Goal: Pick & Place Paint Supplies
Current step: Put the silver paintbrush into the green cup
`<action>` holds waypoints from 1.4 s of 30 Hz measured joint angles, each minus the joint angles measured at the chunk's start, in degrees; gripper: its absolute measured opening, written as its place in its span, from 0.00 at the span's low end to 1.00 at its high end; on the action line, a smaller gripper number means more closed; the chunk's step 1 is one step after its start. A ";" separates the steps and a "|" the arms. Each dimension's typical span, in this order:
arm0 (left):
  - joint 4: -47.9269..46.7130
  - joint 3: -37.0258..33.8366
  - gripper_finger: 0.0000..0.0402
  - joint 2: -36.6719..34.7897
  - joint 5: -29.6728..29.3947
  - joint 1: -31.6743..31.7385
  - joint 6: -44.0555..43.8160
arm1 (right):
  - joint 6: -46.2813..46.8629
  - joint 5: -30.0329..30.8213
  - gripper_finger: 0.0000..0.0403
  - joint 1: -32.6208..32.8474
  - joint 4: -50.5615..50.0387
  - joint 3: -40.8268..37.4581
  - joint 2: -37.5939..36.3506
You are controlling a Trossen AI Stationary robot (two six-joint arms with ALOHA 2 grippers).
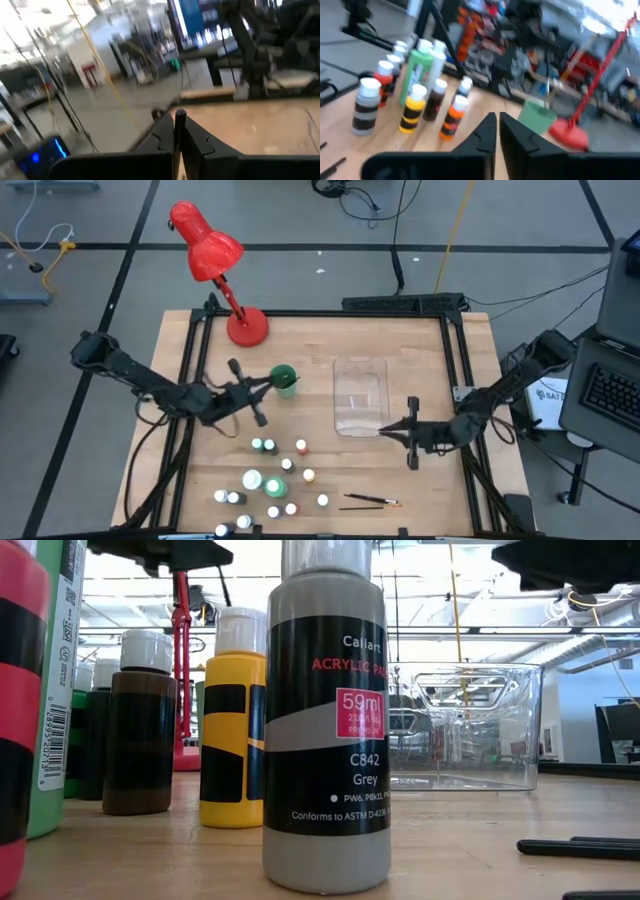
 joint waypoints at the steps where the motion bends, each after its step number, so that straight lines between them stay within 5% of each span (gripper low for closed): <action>1: -5.46 2.42 0.00 0.35 0.65 1.19 -3.49 | -2.32 -1.93 0.01 -0.71 2.54 -1.22 0.03; 5: -21.32 9.67 0.00 1.77 0.51 6.04 -14.42 | -9.50 -6.99 0.01 -2.83 8.01 -5.21 0.03; 10: -28.43 12.25 0.00 2.05 2.95 10.17 -23.04 | -12.21 -7.00 0.01 -3.95 8.49 -6.78 -0.11; 15: -28.85 9.38 0.00 3.68 7.34 12.90 -28.68 | -15.53 -7.17 0.01 -4.18 9.37 -6.82 -0.22; 29: -24.72 8.79 0.01 15.87 8.28 15.96 -32.11 | -14.80 -7.19 0.01 -4.18 11.73 -6.84 -0.33; 42: -25.24 8.79 0.06 16.57 10.12 17.02 -32.65 | -13.24 -7.19 0.01 -4.16 11.07 -6.84 -0.33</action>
